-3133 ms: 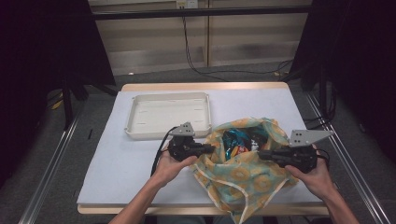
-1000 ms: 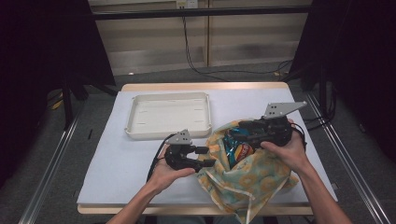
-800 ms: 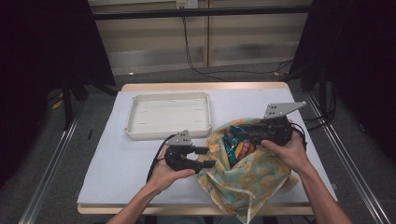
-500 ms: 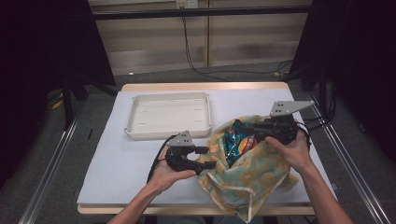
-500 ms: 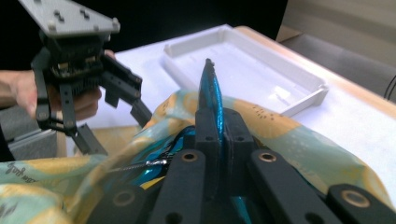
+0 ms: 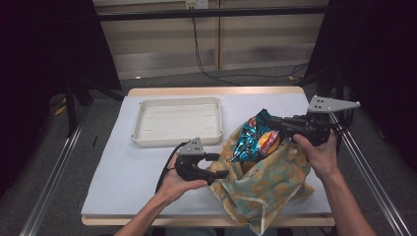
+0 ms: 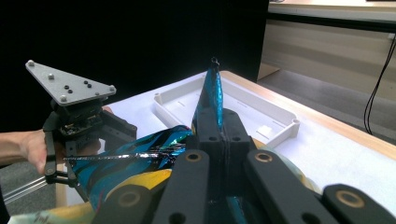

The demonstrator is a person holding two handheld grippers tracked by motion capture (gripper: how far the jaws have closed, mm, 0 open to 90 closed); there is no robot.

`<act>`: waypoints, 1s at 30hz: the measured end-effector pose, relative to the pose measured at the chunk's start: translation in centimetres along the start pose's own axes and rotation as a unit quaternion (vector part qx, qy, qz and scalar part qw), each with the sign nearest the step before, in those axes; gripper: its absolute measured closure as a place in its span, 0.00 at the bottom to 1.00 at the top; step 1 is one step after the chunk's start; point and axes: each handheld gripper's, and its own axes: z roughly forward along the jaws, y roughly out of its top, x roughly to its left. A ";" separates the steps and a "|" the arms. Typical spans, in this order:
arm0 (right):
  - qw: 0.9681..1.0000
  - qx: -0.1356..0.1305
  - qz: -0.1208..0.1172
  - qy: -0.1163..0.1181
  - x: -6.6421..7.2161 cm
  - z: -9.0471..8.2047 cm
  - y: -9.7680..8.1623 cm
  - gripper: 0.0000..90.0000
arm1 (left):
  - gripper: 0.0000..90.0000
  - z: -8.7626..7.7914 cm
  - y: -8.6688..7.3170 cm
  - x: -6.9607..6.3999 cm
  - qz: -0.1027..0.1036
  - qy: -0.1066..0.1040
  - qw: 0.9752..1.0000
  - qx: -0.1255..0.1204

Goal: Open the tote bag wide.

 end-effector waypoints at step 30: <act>0.999 -0.033 0.019 -0.017 -0.1 0.7 0.8 1.00 | 0.35 -1.9 5.0 -2.1 0.030 -0.005 0.994 -0.107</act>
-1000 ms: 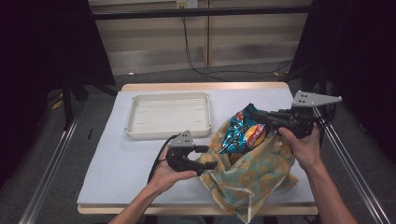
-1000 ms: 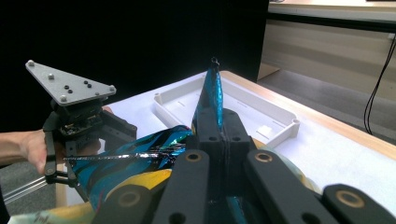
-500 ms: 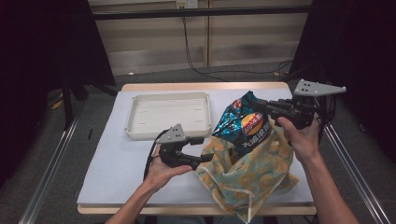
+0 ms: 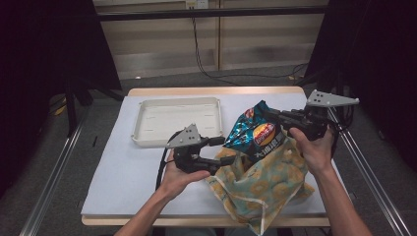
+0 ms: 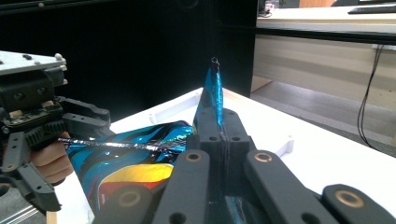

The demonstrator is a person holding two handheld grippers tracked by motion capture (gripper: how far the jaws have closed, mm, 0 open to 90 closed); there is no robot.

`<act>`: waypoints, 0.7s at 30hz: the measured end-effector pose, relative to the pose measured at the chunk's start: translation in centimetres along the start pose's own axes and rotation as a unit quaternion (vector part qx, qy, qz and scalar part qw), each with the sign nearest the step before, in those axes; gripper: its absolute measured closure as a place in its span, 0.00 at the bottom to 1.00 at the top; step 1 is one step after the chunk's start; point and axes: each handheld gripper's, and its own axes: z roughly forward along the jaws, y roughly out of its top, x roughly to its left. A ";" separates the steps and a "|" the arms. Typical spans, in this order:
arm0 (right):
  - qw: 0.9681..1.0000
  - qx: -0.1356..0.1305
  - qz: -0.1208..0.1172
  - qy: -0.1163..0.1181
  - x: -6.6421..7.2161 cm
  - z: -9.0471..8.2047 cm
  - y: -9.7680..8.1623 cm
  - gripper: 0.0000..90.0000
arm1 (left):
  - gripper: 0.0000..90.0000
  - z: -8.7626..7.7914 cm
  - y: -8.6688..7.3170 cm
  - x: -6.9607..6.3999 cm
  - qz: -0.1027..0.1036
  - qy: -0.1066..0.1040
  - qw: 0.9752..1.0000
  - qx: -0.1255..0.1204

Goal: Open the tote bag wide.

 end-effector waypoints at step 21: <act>1.000 -0.002 -0.002 -0.003 0.5 -1.0 -0.4 0.99 | 0.70 2.2 1.5 0.3 0.006 0.028 0.999 -0.022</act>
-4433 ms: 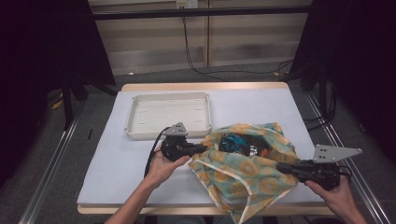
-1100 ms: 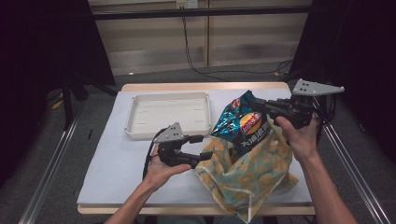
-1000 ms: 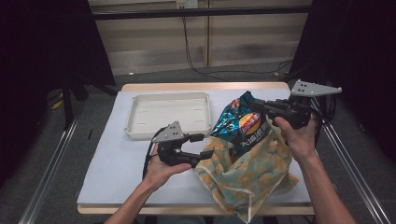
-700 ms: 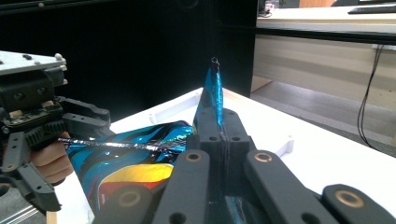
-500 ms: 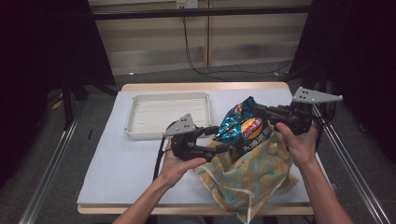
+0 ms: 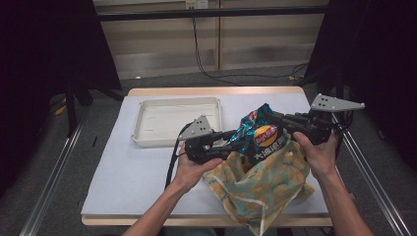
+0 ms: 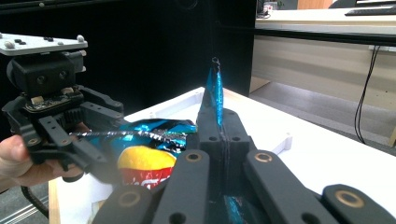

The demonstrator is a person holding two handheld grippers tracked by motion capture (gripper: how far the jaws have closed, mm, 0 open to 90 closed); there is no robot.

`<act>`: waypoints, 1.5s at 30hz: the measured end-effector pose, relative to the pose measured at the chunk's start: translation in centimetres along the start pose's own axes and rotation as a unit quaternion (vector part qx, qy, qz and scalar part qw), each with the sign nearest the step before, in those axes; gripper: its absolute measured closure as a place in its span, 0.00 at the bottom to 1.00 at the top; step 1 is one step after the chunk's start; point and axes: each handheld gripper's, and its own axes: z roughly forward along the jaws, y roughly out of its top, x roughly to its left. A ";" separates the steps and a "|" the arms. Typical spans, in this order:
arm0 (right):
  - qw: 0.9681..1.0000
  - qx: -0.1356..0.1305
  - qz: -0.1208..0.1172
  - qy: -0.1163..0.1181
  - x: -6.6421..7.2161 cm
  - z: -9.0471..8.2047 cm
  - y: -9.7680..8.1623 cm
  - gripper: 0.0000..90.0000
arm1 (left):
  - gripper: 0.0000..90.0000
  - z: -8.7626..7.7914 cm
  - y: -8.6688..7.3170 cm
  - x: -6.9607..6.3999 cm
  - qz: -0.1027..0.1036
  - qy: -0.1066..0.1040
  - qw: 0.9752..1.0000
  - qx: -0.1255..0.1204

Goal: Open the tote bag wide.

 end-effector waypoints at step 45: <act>0.999 0.032 0.003 -0.015 1.1 -4.8 -4.1 0.33 | 1.00 -2.2 7.4 3.0 0.020 -0.053 0.998 -0.006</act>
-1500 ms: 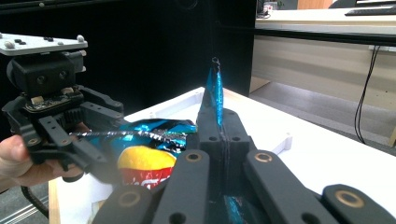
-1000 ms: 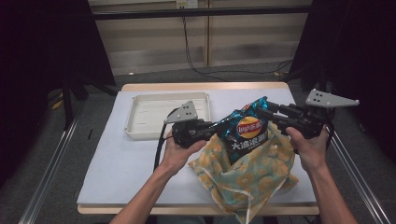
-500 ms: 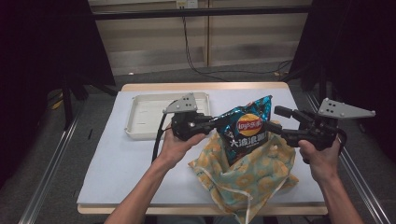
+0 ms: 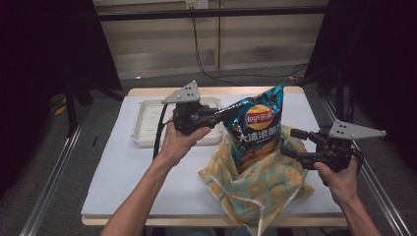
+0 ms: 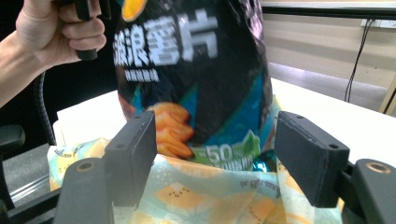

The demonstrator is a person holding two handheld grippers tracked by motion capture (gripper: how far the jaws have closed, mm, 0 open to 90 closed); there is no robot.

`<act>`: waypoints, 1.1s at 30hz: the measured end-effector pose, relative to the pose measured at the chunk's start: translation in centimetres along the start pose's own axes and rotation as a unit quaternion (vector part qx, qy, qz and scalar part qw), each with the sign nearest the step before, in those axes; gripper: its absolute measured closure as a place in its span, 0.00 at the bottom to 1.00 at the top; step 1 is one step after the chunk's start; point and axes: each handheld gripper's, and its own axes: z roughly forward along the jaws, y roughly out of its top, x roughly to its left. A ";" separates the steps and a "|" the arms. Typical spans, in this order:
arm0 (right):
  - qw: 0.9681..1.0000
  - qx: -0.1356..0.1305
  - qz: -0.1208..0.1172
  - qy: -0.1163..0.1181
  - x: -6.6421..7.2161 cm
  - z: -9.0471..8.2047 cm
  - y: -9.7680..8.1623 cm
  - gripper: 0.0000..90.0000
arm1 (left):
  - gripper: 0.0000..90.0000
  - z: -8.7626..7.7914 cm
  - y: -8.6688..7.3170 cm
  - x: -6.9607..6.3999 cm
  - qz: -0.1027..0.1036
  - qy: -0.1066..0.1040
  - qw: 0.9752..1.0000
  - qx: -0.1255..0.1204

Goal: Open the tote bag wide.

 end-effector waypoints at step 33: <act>1.000 -0.005 -0.010 0.009 0.1 0.2 0.1 0.32 | 1.00 -5.1 5.1 2.8 0.005 0.046 0.998 -0.042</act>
